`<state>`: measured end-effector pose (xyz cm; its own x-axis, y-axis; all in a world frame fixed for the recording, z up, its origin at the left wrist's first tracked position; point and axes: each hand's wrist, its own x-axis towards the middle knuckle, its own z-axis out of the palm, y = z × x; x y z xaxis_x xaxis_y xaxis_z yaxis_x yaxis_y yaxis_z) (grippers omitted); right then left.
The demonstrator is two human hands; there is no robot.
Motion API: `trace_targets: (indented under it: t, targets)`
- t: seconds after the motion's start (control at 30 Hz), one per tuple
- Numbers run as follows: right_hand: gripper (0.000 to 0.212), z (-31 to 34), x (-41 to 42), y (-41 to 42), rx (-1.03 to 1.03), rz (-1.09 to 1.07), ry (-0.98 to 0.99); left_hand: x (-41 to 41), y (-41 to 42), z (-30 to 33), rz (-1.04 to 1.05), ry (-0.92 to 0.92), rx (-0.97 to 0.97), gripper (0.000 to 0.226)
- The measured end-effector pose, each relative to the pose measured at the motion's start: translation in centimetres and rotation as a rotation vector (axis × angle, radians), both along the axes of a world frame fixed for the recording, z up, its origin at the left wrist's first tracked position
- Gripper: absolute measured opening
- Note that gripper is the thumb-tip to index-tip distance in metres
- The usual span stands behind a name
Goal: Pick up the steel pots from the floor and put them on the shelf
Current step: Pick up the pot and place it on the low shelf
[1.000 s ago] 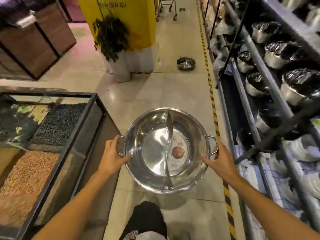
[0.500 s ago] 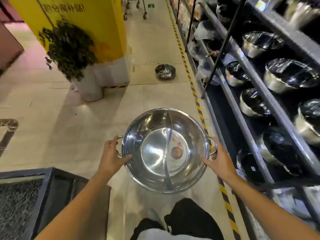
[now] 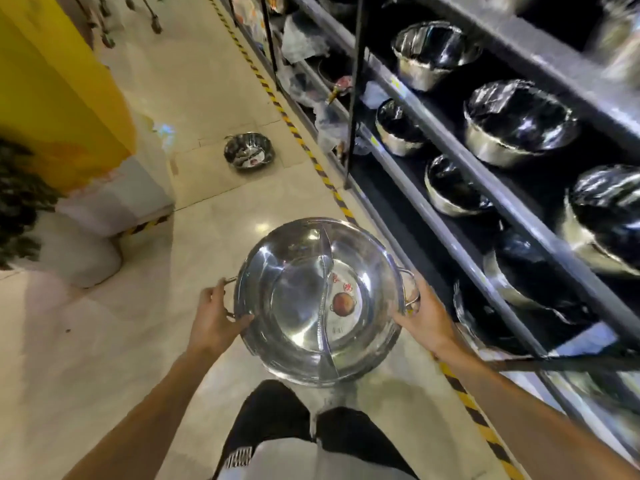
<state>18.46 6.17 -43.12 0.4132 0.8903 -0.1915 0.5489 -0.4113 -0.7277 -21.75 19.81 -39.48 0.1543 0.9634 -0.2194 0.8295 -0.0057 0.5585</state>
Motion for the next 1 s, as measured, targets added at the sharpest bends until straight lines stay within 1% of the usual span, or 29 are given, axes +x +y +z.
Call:
trace_targets:
  t: [0.1, 0.17, 0.3, 0.37, 0.43, 0.5, 0.57, 0.7, 0.8, 0.87, 0.93, 1.0]
  targets:
    - [0.107, -1.3, 2.2, -0.5, -0.055, -0.176, 0.069, 4.8, 4.9, -0.8, -0.16, -0.01, -0.013, 0.094]
    - [0.111, -1.8, 3.9, -0.4, -0.091, -0.27, 0.074, 8.4, 9.0, -1.9, -0.257, 0.002, -0.039, 0.096]
    - [0.101, -4.2, 6.6, -0.8, -0.135, -0.44, 0.11, 16.5, 16.0, -5.1, -0.453, 0.032, -0.099, 0.1]
    - [0.104, -5.9, 7.3, -0.5, -0.137, -0.549, 0.044, 20.5, 19.2, -7.7, -0.555, 0.001, -0.107, 0.098]
    - [0.105, -7.2, 7.7, 0.2, -0.076, -0.614, 0.025, 23.6, 22.1, -10.1, -0.619, -0.014, -0.113, 0.096]
    - [0.103, -11.8, 8.9, 1.6, -0.095, -0.696, 0.048, 27.1, 25.2, -14.9, -0.681, 0.011, -0.124, 0.096]
    - [0.105, -17.7, 10.0, 2.9, -0.142, -0.747, 0.07, 30.1, 27.2, -20.7, -0.714, 0.016, -0.137, 0.096]
    - [0.102, -32.5, 11.9, 4.3, -0.153, -0.825, 0.137, 34.4, 29.4, -34.4, -0.726, 0.022, -0.146, 0.09]
    - [0.099, -43.3, 14.2, 4.9, -0.112, -0.838, 0.143, 36.9, 30.8, -45.1, -0.707, -0.055, -0.097, 0.087]
    - [0.097, -49.3, 15.9, 5.3, -0.055, -0.835, 0.131, 38.1, 31.6, -51.3, -0.713, -0.119, -0.044, 0.084]
    - [0.098, -53.9, 17.5, 5.7, -0.03, -0.819, 0.079, 39.0, 32.5, -56.6, -0.73, -0.188, -0.006, 0.081]
    - [0.097, -57.2, 18.5, 6.4, -0.024, -0.798, -0.004, 39.5, 33.1, -60.6, -0.733, -0.232, 0.018, 0.079]
